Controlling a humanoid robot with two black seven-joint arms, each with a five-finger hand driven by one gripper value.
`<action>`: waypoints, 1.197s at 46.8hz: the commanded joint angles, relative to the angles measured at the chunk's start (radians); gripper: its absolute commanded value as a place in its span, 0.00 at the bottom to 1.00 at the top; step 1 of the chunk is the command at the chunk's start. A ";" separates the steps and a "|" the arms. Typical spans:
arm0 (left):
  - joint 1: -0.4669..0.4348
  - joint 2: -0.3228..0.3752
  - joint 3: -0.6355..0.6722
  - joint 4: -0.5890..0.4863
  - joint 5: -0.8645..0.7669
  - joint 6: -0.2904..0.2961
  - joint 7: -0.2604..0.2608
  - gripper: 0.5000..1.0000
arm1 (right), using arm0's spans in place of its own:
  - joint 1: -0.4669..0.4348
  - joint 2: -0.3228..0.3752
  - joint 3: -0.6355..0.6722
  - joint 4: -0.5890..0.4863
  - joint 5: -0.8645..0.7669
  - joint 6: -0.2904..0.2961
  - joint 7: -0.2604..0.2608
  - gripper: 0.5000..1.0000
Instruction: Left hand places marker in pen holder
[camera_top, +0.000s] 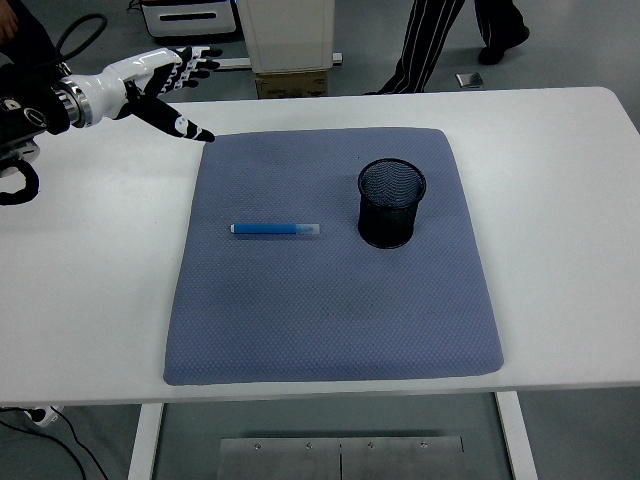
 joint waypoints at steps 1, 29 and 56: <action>-0.015 -0.007 0.073 -0.036 0.111 -0.002 0.000 1.00 | 0.000 0.000 0.000 0.000 0.000 0.000 0.000 1.00; -0.044 -0.106 0.165 -0.074 0.289 0.009 0.001 1.00 | 0.000 0.000 0.000 0.000 0.000 0.000 0.000 1.00; -0.017 -0.174 0.163 -0.064 0.337 0.084 0.001 1.00 | 0.000 0.000 0.000 0.000 0.000 0.000 0.000 1.00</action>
